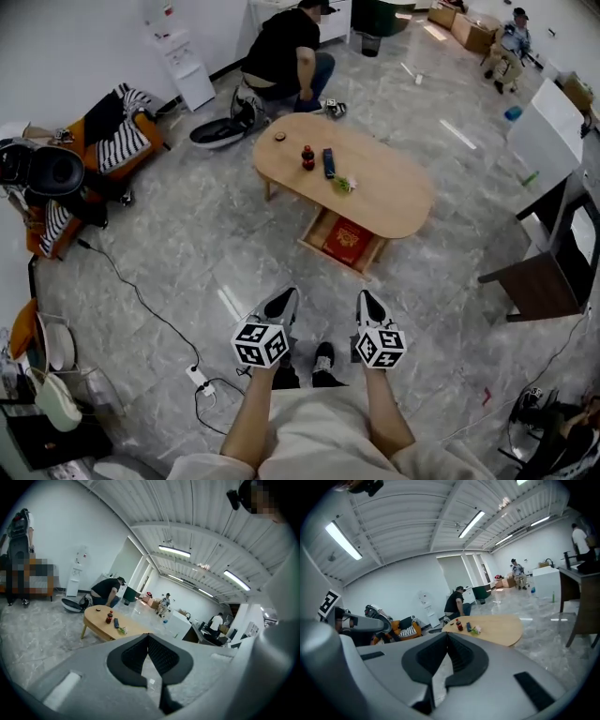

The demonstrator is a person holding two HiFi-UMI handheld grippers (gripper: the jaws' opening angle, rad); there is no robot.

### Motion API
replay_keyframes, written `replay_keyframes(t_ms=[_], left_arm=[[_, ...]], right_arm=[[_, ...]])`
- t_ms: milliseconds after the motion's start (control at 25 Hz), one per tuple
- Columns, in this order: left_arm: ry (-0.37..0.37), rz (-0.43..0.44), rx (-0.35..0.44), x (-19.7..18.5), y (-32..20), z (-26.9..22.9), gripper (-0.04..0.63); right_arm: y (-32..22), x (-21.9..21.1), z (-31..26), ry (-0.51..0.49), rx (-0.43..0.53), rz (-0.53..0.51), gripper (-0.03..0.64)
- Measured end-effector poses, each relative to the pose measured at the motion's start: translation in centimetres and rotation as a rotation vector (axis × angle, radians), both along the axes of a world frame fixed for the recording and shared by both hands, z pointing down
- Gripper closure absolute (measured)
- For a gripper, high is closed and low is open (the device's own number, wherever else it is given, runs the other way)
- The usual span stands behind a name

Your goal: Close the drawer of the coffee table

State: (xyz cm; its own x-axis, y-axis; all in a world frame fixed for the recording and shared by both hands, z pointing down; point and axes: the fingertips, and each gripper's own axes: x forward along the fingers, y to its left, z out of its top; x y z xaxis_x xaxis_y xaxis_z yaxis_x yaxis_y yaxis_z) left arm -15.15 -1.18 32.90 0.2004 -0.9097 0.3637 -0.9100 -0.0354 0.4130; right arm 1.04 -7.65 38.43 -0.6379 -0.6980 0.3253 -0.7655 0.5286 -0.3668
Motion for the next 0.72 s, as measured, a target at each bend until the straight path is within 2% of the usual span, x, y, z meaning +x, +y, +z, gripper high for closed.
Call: replay_keyframes(t_ms=[200,360,560,720], left_arm=[[0.009,0.092,-0.013,1.1,-3.6,1.4,0.586],[-0.049,0.153,-0.018,-0.6,-6.2,2.5,0.586],[-0.061,0.179,-0.033,-5.5,-10.0,3.9,0.586],[-0.048,0.230,-0.048,-7.5,-12.7,5.3,0.586]], right_arm=[[-1.0,5.2,0.7,0.043,0.024,0.161,0.601],[-1.5,8.6,0.7,0.080,0.077,0.324,0.600],[-3.2,8.4,2.2,0.124,0.048,0.387,0.600],[-5.0,8.2,2.7,0.183,0.084,0.477,0.600]])
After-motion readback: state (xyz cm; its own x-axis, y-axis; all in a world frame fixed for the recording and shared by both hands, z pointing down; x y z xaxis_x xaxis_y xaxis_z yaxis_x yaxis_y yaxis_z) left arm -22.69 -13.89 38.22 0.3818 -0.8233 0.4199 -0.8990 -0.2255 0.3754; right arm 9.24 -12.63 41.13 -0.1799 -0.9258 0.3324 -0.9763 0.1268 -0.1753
